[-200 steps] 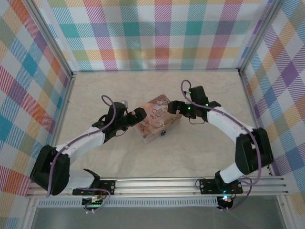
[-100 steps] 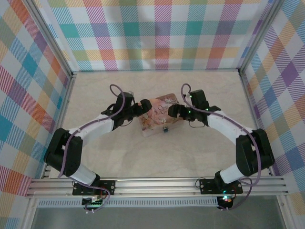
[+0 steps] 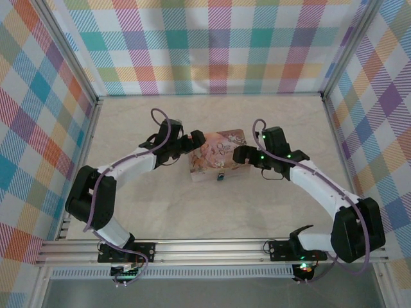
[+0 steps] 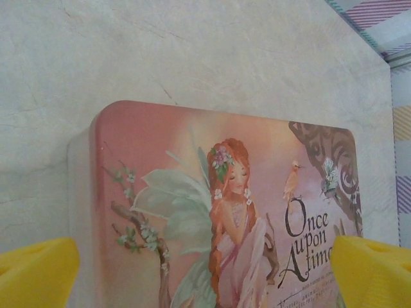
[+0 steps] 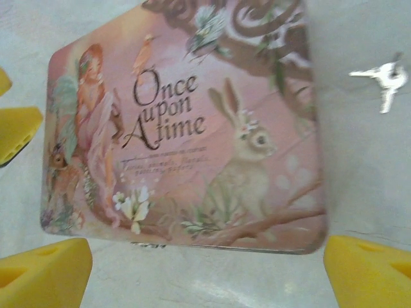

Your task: Unlock the padlock with the key

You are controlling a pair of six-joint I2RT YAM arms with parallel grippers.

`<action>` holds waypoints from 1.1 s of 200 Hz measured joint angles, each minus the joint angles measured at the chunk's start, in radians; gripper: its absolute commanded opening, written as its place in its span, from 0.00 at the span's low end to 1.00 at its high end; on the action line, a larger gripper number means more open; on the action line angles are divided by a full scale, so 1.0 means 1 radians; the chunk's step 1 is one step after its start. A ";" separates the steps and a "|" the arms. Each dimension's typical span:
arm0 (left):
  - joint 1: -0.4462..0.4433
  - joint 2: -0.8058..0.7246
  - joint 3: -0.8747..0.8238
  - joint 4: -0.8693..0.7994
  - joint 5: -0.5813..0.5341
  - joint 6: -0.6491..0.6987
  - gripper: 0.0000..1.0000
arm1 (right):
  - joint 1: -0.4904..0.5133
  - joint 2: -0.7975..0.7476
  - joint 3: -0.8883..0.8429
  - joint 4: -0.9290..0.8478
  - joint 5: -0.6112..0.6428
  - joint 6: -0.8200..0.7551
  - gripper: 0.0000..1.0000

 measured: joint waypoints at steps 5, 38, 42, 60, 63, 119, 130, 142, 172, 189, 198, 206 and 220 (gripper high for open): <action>0.000 -0.003 -0.005 -0.001 0.000 0.000 1.00 | -0.005 0.000 0.000 -0.004 0.008 0.000 0.93; 0.000 -0.016 -0.029 0.001 0.012 -0.002 1.00 | -0.023 0.069 0.015 -0.014 0.026 -0.003 0.90; 0.000 -0.016 -0.031 0.002 0.015 -0.002 1.00 | -0.023 0.084 0.017 -0.011 0.024 -0.003 0.89; 0.000 -0.016 -0.032 0.002 0.029 -0.005 1.00 | -0.023 0.152 0.024 0.002 0.007 -0.004 0.86; 0.000 -0.016 -0.032 0.002 0.030 -0.005 1.00 | -0.023 0.161 0.025 0.006 0.002 -0.003 0.86; 0.010 0.028 0.013 -0.013 0.026 0.010 1.00 | 0.025 0.258 0.067 0.039 -0.027 0.006 0.84; 0.022 0.052 0.043 -0.023 0.026 0.018 1.00 | 0.031 0.274 0.079 0.041 -0.030 0.012 0.84; 0.034 0.080 0.077 -0.029 0.026 0.026 1.00 | 0.039 0.293 0.093 0.050 -0.032 0.016 0.83; 0.063 0.134 0.148 -0.053 0.022 0.047 1.00 | 0.054 0.330 0.128 0.060 -0.037 0.023 0.84; 0.072 0.142 0.158 -0.053 0.023 0.049 1.00 | 0.058 0.332 0.131 0.065 -0.038 0.023 0.86; 0.073 0.142 0.158 -0.054 0.023 0.049 1.00 | 0.059 0.332 0.133 0.064 -0.036 0.022 0.86; 0.077 0.142 0.158 -0.054 0.022 0.049 1.00 | 0.060 0.332 0.135 0.063 -0.034 0.022 0.87; 0.084 0.140 0.156 -0.063 0.022 0.049 1.00 | 0.060 0.330 0.138 0.056 -0.023 0.020 0.88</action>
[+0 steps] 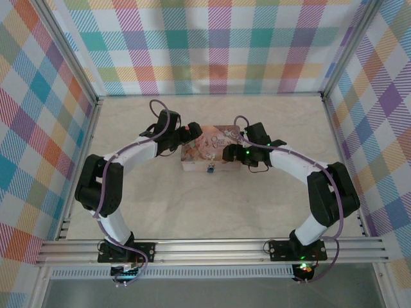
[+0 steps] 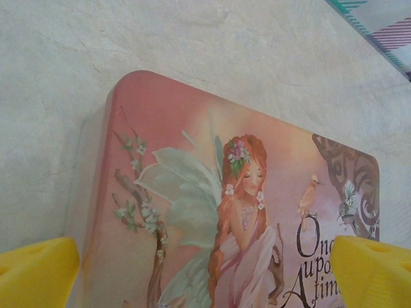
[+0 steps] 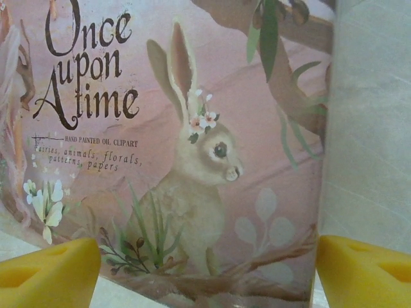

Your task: Unlock the padlock with the key

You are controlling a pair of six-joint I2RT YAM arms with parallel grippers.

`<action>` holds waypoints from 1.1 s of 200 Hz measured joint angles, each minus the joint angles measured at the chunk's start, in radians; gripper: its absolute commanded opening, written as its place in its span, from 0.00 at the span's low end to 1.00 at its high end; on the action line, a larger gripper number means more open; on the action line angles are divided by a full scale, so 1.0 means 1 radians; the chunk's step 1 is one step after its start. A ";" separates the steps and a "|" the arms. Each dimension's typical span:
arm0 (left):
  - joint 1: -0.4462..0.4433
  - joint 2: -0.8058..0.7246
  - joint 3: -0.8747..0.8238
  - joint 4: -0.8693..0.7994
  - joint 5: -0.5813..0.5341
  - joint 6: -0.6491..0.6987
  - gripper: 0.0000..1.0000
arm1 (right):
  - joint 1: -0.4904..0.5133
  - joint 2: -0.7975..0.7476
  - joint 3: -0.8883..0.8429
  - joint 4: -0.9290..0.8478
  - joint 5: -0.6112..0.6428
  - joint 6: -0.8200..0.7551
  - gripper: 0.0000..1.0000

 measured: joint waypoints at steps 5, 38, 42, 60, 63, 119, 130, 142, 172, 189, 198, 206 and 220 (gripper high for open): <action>0.003 -0.003 -0.003 -0.003 0.000 0.000 1.00 | 0.000 -0.003 0.000 -0.006 0.009 -0.001 0.88; 0.052 -0.065 -0.034 -0.053 -0.026 0.016 1.00 | -0.012 -0.074 0.001 -0.071 0.073 -0.002 0.88; 0.057 -0.075 -0.037 -0.058 -0.031 0.019 1.00 | -0.015 -0.085 0.001 -0.078 0.083 -0.002 0.88; 0.073 -0.130 -0.046 -0.094 -0.050 0.024 1.00 | -0.034 -0.130 0.005 -0.116 0.129 -0.004 0.87; 0.074 -0.138 -0.046 -0.099 -0.051 0.025 1.00 | -0.040 -0.134 0.010 -0.126 0.140 -0.004 0.87; -0.028 -0.233 -0.047 -0.274 -0.055 0.053 0.96 | -0.101 0.016 0.227 -0.280 0.268 -0.029 0.67; -0.075 -0.246 -0.047 -0.304 -0.051 0.058 0.95 | -0.114 0.061 0.258 -0.294 0.276 -0.040 0.61; -0.122 -0.260 -0.047 -0.332 -0.046 0.068 0.94 | -0.128 0.116 0.293 -0.314 0.276 -0.051 0.55; -0.221 -0.299 -0.047 -0.372 -0.041 0.074 0.94 | -0.152 0.258 0.383 -0.355 0.273 -0.061 0.50; -0.256 -0.320 -0.047 -0.385 -0.038 0.074 0.94 | -0.160 0.315 0.419 -0.371 0.272 -0.067 0.46; -0.268 -0.328 -0.047 -0.387 -0.038 0.074 0.94 | -0.163 0.340 0.436 -0.381 0.272 -0.072 0.43; -0.276 -0.331 -0.047 -0.389 -0.038 0.074 0.94 | -0.167 0.358 0.448 -0.385 0.272 -0.074 0.42; -0.280 -0.332 -0.047 -0.389 -0.038 0.074 0.94 | -0.171 0.378 0.462 -0.392 0.272 -0.078 0.39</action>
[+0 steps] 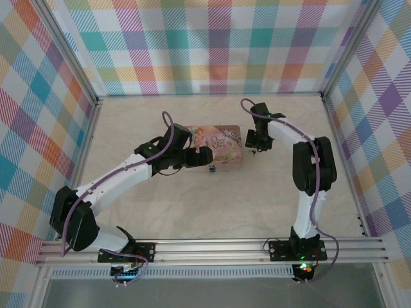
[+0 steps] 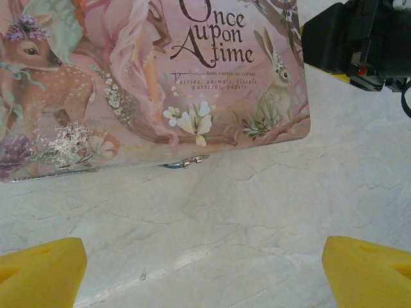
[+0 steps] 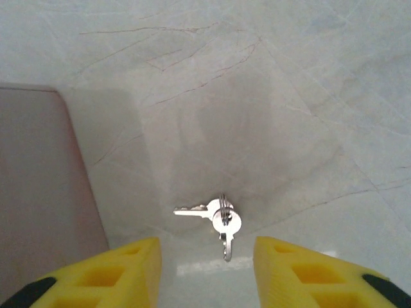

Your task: Unlock the padlock with the key

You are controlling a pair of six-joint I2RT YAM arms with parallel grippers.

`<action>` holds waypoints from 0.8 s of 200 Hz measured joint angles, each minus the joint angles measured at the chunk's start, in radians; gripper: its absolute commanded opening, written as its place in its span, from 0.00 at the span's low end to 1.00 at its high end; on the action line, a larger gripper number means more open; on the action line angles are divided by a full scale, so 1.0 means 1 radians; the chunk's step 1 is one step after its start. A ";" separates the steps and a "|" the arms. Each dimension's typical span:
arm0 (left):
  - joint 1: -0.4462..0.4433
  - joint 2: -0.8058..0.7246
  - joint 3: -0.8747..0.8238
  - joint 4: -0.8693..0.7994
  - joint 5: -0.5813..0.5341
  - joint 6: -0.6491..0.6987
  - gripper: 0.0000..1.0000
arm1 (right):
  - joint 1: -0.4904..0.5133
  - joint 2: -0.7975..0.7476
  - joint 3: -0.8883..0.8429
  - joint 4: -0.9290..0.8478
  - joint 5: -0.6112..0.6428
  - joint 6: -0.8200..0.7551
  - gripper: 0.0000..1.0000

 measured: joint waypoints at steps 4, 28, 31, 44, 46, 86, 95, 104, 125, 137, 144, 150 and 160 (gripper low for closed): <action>0.000 0.000 -0.001 0.000 0.000 0.000 0.95 | -0.001 0.004 0.002 -0.001 0.000 -0.002 0.38; -0.003 0.000 -0.008 -0.001 0.000 0.000 0.94 | -0.010 0.032 0.021 -0.010 -0.005 -0.003 0.37; -0.004 0.000 -0.009 -0.001 0.001 -0.001 0.94 | -0.010 0.035 0.023 -0.011 -0.008 -0.003 0.37; -0.006 0.000 -0.011 -0.002 0.000 -0.001 0.95 | -0.011 0.051 0.032 -0.016 -0.011 -0.003 0.37; -0.007 0.000 -0.011 -0.002 0.000 -0.001 0.95 | -0.011 0.053 0.032 -0.016 -0.011 -0.003 0.37; -0.016 0.000 -0.013 0.000 0.001 -0.001 0.95 | -0.021 0.069 0.035 -0.021 -0.016 -0.006 0.33; -0.016 0.000 -0.016 0.001 0.000 -0.004 0.95 | -0.024 0.071 0.037 -0.021 -0.019 -0.006 0.33; -0.016 0.000 -0.021 0.003 0.000 -0.004 0.95 | -0.029 0.074 0.039 -0.021 -0.020 -0.006 0.32; -0.016 0.000 -0.031 0.002 0.000 -0.005 0.95 | -0.041 0.087 0.039 -0.019 -0.031 -0.006 0.32; -0.016 0.000 -0.032 0.003 0.000 -0.005 0.95 | -0.044 0.095 0.039 -0.019 -0.038 -0.006 0.31; -0.016 0.000 -0.032 0.003 0.000 -0.006 0.95 | -0.044 0.100 0.039 -0.019 -0.042 -0.006 0.28; -0.016 0.000 -0.032 0.003 0.000 -0.007 0.95 | -0.044 0.101 0.041 -0.019 -0.045 -0.006 0.25; -0.016 0.000 -0.032 0.003 0.000 -0.008 0.95 | -0.048 0.101 0.043 -0.016 -0.050 -0.008 0.20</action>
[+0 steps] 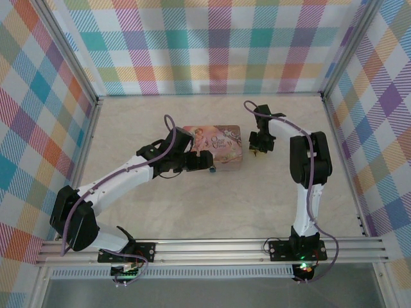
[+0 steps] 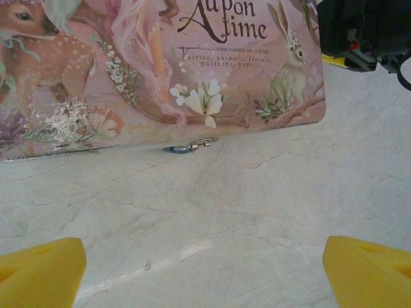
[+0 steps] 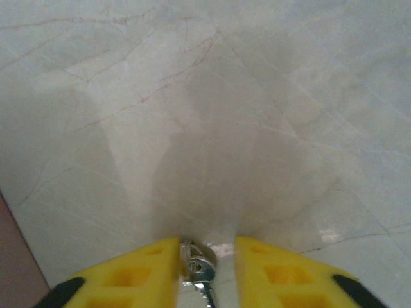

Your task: Unlock the padlock with the key

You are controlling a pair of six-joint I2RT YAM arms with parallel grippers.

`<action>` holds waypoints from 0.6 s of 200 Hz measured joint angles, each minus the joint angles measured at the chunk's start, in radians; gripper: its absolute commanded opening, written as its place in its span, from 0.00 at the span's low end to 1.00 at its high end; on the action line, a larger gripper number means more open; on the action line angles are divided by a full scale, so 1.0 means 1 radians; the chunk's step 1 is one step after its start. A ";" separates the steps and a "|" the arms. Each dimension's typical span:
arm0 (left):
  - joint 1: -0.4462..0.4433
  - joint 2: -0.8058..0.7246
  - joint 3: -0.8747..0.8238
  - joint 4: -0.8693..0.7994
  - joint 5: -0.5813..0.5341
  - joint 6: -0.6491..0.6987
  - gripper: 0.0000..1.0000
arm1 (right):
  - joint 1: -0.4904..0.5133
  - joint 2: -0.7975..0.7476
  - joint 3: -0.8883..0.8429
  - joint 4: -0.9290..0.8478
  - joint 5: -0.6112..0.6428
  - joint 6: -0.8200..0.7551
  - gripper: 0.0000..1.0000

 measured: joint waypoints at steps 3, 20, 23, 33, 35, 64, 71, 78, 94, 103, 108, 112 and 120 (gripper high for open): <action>0.000 0.000 0.000 0.000 0.000 0.000 0.95 | -0.001 0.002 0.000 0.002 -0.005 0.001 0.19; 0.000 0.000 0.000 0.000 0.000 0.000 0.95 | -0.003 0.003 0.002 0.008 -0.023 0.003 0.06; 0.000 0.000 0.000 0.000 0.000 0.000 0.95 | -0.003 0.003 0.003 0.010 -0.025 0.003 0.03; 0.000 0.000 0.000 0.000 0.000 0.000 0.95 | -0.005 0.003 0.003 0.018 -0.034 0.005 0.00; 0.000 0.000 0.000 0.000 0.000 0.000 0.95 | -0.005 0.003 0.003 0.019 -0.037 0.006 0.00; 0.000 0.000 0.000 0.000 -0.001 0.000 0.95 | -0.009 0.002 -0.005 0.038 -0.056 0.006 0.00; 0.000 0.000 0.000 0.000 -0.001 0.000 0.95 | -0.010 -0.003 -0.014 0.051 -0.060 0.007 0.00; 0.000 0.000 0.000 0.000 -0.001 0.000 0.96 | -0.011 -0.011 -0.027 0.065 -0.064 0.010 0.00; 0.000 0.000 0.000 0.000 -0.002 -0.001 0.96 | -0.018 -0.047 -0.087 0.114 -0.084 0.019 0.00; 0.000 0.000 0.000 0.000 -0.003 -0.001 0.96 | -0.022 -0.073 -0.125 0.127 -0.097 0.028 0.00; 0.000 0.000 0.000 0.000 -0.003 -0.001 0.96 | -0.023 -0.090 -0.147 0.134 -0.103 0.031 0.00; 0.000 0.000 0.000 0.000 -0.003 -0.002 0.96 | -0.024 -0.103 -0.161 0.135 -0.107 0.034 0.00; 0.000 0.000 0.000 0.000 -0.003 -0.004 0.96 | -0.026 -0.133 -0.188 0.139 -0.115 0.037 0.00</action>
